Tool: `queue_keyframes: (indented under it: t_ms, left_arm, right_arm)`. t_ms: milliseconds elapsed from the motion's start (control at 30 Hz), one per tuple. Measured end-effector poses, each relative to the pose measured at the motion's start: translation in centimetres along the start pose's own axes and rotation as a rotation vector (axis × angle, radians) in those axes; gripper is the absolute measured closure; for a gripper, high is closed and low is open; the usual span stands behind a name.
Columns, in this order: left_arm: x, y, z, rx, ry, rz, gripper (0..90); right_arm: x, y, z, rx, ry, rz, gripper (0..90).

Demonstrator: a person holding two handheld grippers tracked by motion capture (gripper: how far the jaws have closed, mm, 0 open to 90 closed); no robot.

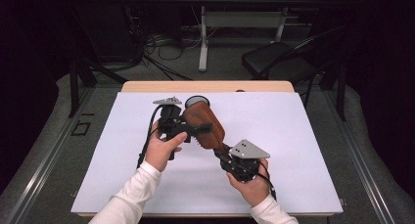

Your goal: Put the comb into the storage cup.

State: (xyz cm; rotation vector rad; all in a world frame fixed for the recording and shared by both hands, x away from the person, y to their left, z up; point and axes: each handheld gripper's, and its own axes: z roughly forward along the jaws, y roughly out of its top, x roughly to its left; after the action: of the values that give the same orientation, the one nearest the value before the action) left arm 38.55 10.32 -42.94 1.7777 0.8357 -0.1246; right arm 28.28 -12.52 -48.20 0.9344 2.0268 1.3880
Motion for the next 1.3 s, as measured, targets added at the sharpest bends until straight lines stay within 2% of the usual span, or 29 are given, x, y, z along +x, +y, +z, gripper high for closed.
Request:
queue_keyframes:
  t_ms: [300, 400, 733, 900, 933, 967, 1067, 1100, 1300]
  left_arm:
    - [0.33, 0.08, 0.01, -0.003, -0.010, -0.031, 16.2]
    - [0.37, 0.08, 0.08, 0.008, -0.013, -0.030, 17.8]
    - [0.60, 0.12, 0.35, 0.026, -0.040, -0.064, 19.7]
    - [0.60, 0.17, 0.26, 0.008, -0.023, -0.061, 20.8]
    - [0.57, 0.20, 0.23, 0.005, -0.030, -0.060, 20.8]
    - [0.56, 0.20, 0.22, 0.004, -0.039, -0.061, 25.5]
    - [0.47, 0.25, 0.21, -0.002, -0.034, -0.060, 25.4]
    - [0.43, 0.25, 0.25, -0.002, -0.035, -0.071, 25.4]
    - [0.54, 0.29, 0.38, 0.020, -0.048, -0.083, 25.4]
  right_arm:
    - [0.01, 0.02, -0.07, -0.009, 0.000, -0.001, 71.7]
    - [0.01, 0.02, -0.09, -0.011, 0.002, -0.001, 71.7]
    - [0.12, -0.05, -0.07, -0.010, 0.005, -0.002, 71.7]
    - [0.10, -0.06, -0.09, -0.013, 0.005, -0.001, 71.7]
    - [0.10, -0.06, -0.09, -0.013, 0.005, -0.001, 71.7]
    - [0.10, -0.07, -0.09, -0.016, 0.006, 0.000, 71.6]
    - [0.12, -0.07, -0.09, -0.017, 0.007, -0.001, 71.6]
    - [0.14, -0.07, -0.10, -0.018, 0.006, -0.001, 71.7]
    - [0.14, -0.10, -0.08, -0.018, 0.005, -0.002, 71.6]
